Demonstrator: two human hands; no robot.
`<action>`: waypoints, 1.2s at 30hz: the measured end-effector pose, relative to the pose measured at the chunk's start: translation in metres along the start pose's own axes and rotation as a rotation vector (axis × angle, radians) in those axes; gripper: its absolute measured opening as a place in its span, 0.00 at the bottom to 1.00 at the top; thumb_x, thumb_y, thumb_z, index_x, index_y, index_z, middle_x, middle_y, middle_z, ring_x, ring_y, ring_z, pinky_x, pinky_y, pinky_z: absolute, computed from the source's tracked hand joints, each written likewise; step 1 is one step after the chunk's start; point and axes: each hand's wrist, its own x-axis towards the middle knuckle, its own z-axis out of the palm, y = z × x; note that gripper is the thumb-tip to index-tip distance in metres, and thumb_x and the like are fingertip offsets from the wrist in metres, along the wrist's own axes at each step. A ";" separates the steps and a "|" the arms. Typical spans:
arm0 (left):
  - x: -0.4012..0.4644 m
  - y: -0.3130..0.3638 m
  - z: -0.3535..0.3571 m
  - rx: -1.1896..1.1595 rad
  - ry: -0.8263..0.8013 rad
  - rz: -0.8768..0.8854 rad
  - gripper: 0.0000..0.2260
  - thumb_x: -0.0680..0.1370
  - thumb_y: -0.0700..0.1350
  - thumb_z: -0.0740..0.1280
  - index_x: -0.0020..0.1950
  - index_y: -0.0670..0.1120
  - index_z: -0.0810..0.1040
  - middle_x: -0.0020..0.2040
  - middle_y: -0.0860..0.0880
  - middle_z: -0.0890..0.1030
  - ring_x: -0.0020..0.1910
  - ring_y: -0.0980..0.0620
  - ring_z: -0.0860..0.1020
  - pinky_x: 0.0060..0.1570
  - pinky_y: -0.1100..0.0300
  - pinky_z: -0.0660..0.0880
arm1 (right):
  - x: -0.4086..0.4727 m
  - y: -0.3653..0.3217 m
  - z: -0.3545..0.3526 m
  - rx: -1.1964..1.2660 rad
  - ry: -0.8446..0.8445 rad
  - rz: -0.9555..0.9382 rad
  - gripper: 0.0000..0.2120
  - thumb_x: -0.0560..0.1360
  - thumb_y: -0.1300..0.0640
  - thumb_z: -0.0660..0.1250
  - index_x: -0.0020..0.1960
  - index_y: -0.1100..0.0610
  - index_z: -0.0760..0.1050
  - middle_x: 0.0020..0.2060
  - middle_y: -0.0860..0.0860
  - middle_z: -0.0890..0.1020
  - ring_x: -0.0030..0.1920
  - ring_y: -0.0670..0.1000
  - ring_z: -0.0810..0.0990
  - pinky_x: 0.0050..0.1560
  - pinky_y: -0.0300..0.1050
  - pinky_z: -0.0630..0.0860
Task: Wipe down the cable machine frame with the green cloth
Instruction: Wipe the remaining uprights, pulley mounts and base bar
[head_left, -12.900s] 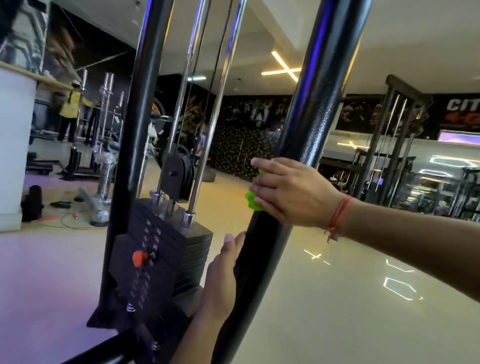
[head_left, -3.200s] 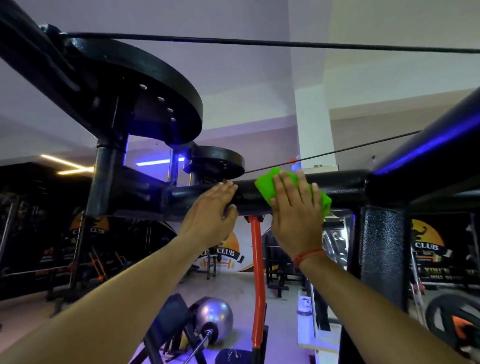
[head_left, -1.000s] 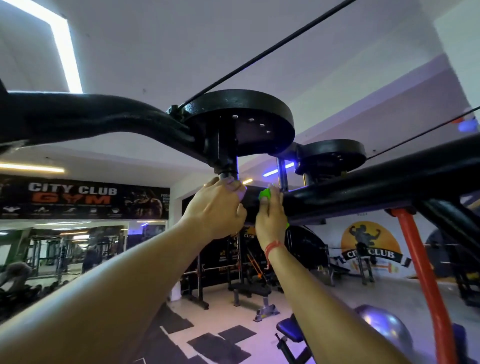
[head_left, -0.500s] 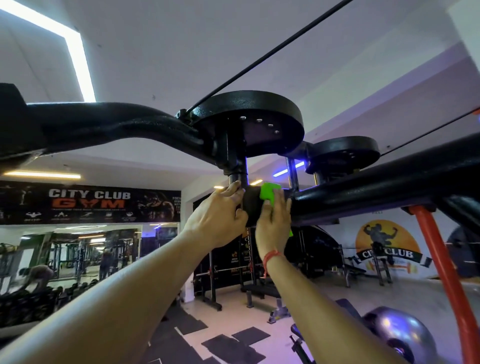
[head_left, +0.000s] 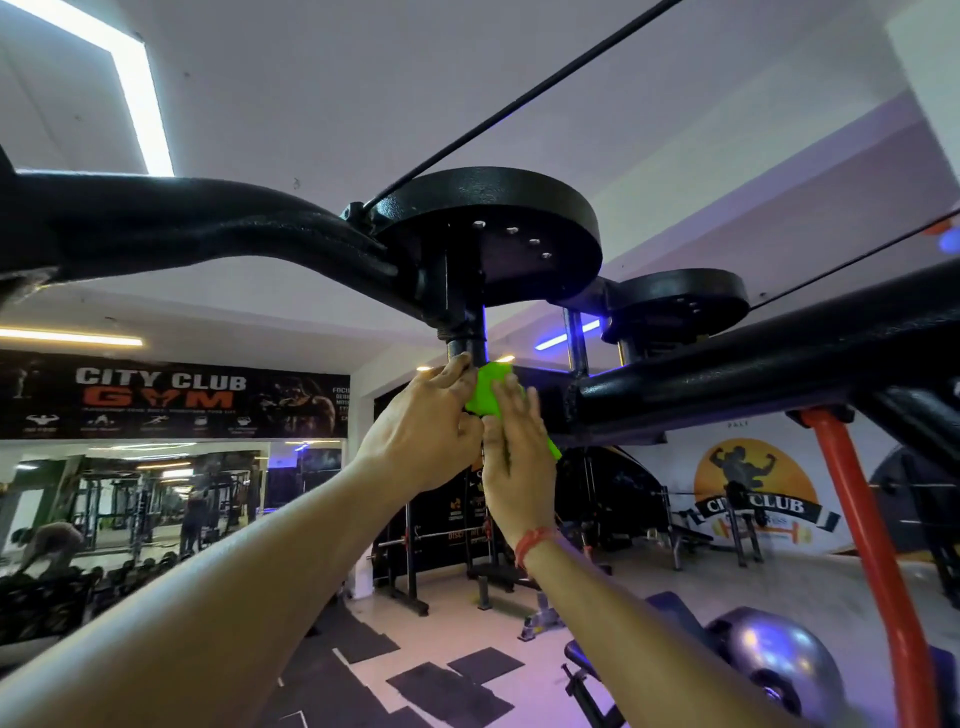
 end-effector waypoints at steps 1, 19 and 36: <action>0.000 0.001 0.001 -0.005 0.005 -0.003 0.28 0.78 0.45 0.59 0.79 0.48 0.65 0.81 0.52 0.60 0.78 0.52 0.59 0.72 0.54 0.67 | -0.001 0.007 -0.009 -0.020 -0.089 -0.110 0.22 0.85 0.49 0.56 0.79 0.50 0.64 0.79 0.43 0.63 0.81 0.45 0.52 0.79 0.50 0.56; -0.019 0.076 0.056 -0.260 0.079 -0.002 0.25 0.76 0.46 0.61 0.73 0.44 0.74 0.74 0.46 0.73 0.76 0.49 0.66 0.75 0.58 0.60 | 0.051 0.010 -0.152 -0.897 -0.494 -0.287 0.23 0.73 0.69 0.67 0.67 0.56 0.79 0.65 0.54 0.80 0.72 0.56 0.72 0.71 0.48 0.70; -0.018 0.296 0.090 -1.567 -0.059 -0.325 0.20 0.81 0.58 0.60 0.45 0.44 0.84 0.41 0.45 0.85 0.47 0.45 0.83 0.52 0.48 0.78 | 0.000 -0.077 -0.389 -1.293 -0.532 -0.390 0.28 0.67 0.72 0.72 0.67 0.60 0.79 0.69 0.56 0.78 0.72 0.62 0.73 0.65 0.64 0.75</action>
